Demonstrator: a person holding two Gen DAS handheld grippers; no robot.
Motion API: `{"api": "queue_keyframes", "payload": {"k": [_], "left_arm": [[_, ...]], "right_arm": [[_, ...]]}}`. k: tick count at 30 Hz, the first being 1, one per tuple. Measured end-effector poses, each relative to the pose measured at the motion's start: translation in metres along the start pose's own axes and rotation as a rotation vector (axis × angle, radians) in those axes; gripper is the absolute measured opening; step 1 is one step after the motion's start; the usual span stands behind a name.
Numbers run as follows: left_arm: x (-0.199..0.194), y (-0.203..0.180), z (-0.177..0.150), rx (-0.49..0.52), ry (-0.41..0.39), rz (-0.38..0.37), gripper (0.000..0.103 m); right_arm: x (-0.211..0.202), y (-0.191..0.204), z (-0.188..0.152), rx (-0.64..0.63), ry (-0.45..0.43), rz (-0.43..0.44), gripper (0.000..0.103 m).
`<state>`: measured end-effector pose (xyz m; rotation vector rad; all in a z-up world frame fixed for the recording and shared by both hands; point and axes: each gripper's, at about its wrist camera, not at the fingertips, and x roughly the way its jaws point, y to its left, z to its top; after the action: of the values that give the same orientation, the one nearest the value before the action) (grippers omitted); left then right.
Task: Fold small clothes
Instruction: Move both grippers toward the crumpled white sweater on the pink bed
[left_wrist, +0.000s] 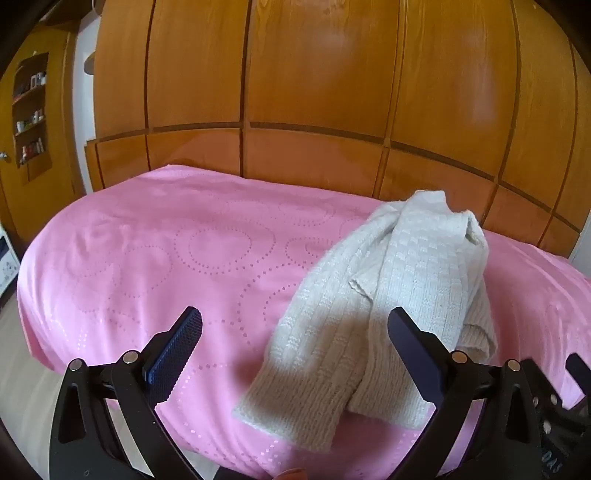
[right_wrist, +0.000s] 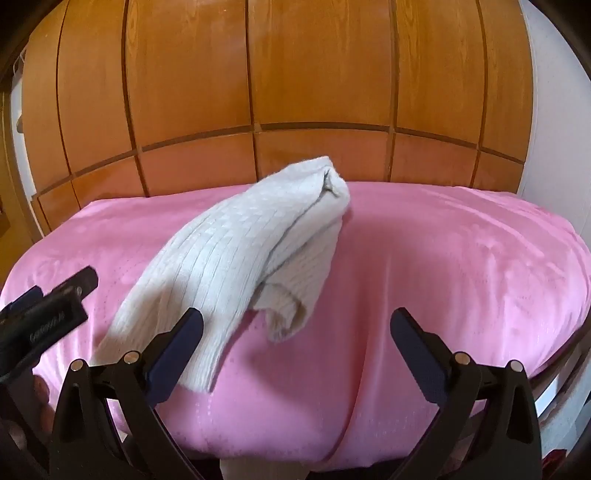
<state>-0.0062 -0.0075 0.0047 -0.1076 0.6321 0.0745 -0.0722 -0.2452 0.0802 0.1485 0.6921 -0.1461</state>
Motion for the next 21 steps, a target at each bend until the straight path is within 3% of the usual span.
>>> {"api": "queue_keyframes", "payload": {"k": [3, 7, 21], "left_arm": [[0.0, 0.0, -0.001, 0.003, -0.004, 0.004, 0.1], [0.0, 0.001, -0.001, 0.001, -0.007, 0.012, 0.1], [0.003, 0.005, -0.005, 0.001, -0.001, 0.028, 0.1]], "right_arm": [[-0.006, -0.006, -0.004, 0.027, 0.009, 0.016, 0.101], [-0.013, -0.017, -0.012, 0.082, 0.013, 0.112, 0.101], [-0.012, -0.018, -0.011, 0.072, 0.033, 0.097, 0.101]]}}
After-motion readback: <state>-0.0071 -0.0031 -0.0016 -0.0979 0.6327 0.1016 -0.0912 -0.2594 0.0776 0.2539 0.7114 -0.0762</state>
